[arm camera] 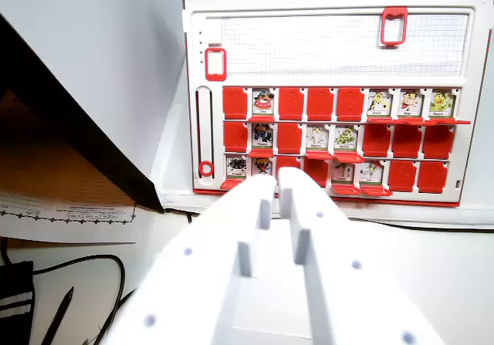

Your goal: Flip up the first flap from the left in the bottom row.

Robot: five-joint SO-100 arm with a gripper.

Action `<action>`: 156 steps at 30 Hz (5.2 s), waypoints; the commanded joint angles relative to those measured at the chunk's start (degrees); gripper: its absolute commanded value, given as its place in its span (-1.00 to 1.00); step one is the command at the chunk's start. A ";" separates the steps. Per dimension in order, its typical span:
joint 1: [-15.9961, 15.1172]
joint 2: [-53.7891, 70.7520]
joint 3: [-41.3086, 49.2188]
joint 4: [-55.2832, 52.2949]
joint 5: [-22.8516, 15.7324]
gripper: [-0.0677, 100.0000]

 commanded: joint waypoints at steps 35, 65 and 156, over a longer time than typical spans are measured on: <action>0.00 -8.53 12.13 -5.27 -2.29 -1.00; -7.65 -33.84 39.46 -47.55 -0.26 -1.00; 6.33 -12.48 8.17 -3.52 -3.25 -1.00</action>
